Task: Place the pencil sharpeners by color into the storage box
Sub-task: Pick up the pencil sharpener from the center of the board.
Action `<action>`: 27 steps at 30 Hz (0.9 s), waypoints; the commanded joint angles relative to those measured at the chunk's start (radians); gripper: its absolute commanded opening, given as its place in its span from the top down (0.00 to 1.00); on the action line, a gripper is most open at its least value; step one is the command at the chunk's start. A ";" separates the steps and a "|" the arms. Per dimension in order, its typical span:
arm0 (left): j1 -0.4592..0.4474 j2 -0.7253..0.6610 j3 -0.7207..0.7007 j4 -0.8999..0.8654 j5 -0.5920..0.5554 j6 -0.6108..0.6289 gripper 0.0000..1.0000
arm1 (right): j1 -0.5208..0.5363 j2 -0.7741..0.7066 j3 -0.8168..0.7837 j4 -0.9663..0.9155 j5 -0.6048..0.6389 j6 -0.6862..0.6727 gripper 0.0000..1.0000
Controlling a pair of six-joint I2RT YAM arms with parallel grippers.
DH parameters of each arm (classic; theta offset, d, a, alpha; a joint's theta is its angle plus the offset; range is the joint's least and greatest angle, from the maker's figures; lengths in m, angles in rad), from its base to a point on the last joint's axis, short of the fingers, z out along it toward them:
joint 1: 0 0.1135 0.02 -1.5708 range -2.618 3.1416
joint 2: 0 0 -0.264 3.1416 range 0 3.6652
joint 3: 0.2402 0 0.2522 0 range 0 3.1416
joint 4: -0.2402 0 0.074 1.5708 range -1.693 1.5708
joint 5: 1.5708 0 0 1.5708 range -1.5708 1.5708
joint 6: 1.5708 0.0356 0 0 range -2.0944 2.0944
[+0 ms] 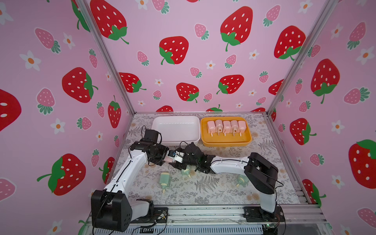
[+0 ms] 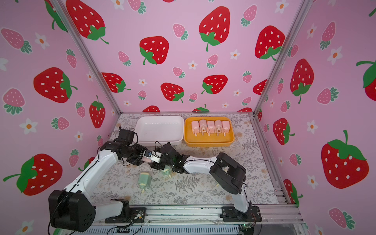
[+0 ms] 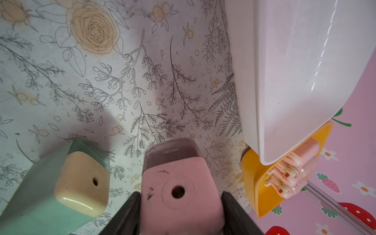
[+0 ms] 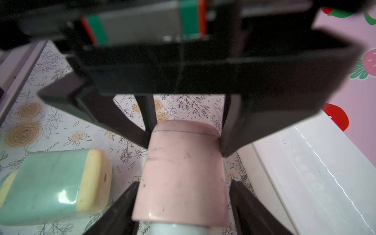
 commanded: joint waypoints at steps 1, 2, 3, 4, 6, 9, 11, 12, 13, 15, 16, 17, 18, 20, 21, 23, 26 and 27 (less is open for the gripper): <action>-0.002 -0.022 0.006 -0.012 0.003 -0.016 1.00 | 0.014 0.007 0.030 -0.012 0.005 -0.027 0.33; -0.001 -0.022 0.007 -0.021 -0.004 -0.020 1.00 | 0.017 0.007 0.030 -0.013 0.005 -0.032 0.35; 0.000 -0.023 0.007 -0.024 -0.011 -0.024 1.00 | 0.019 0.006 0.029 -0.014 0.005 -0.034 0.36; -0.002 -0.024 0.007 -0.026 -0.013 -0.029 1.00 | 0.021 0.005 0.028 -0.012 0.002 -0.037 0.37; -0.001 -0.028 0.004 -0.028 -0.016 -0.043 1.00 | 0.025 0.003 0.028 -0.013 0.001 -0.041 0.36; 0.000 -0.031 -0.001 -0.028 -0.018 -0.060 1.00 | 0.031 0.006 0.038 -0.012 0.008 -0.046 0.33; -0.002 -0.033 -0.003 -0.022 -0.014 -0.064 1.00 | 0.034 0.009 0.044 -0.019 0.003 -0.053 0.36; -0.002 -0.034 -0.004 -0.020 -0.011 -0.064 1.00 | 0.034 0.011 0.048 -0.023 -0.006 -0.054 0.40; -0.001 -0.035 -0.005 -0.017 -0.011 -0.063 1.00 | 0.034 0.012 0.049 -0.025 -0.009 -0.054 0.44; -0.001 -0.035 -0.006 -0.014 -0.017 -0.062 1.00 | 0.034 0.010 0.046 -0.026 -0.013 -0.055 0.57; -0.002 -0.036 -0.008 -0.013 -0.022 -0.059 1.00 | 0.034 0.008 0.046 -0.030 -0.012 -0.057 0.63; -0.001 -0.035 -0.011 -0.006 -0.023 -0.055 1.00 | 0.033 0.006 0.046 -0.035 -0.012 -0.059 0.72; -0.001 -0.035 -0.015 0.006 -0.023 -0.051 1.00 | 0.032 0.003 0.043 -0.042 -0.014 -0.059 0.79; 0.003 -0.029 -0.023 0.030 -0.021 -0.039 1.00 | 0.024 -0.007 0.039 -0.052 -0.030 -0.054 0.93; 0.004 -0.026 -0.029 0.048 -0.016 -0.029 0.83 | 0.017 -0.014 0.034 -0.059 -0.039 -0.051 1.00; 0.006 -0.018 -0.038 0.092 -0.020 0.009 0.35 | 0.003 -0.029 0.024 -0.065 -0.049 -0.038 1.00; 0.007 -0.005 -0.020 0.084 -0.091 0.074 0.02 | -0.039 -0.062 -0.002 -0.082 -0.064 -0.029 1.00; 0.007 -0.003 -0.012 0.079 -0.119 0.097 0.00 | -0.055 -0.075 -0.010 -0.096 -0.072 -0.032 1.00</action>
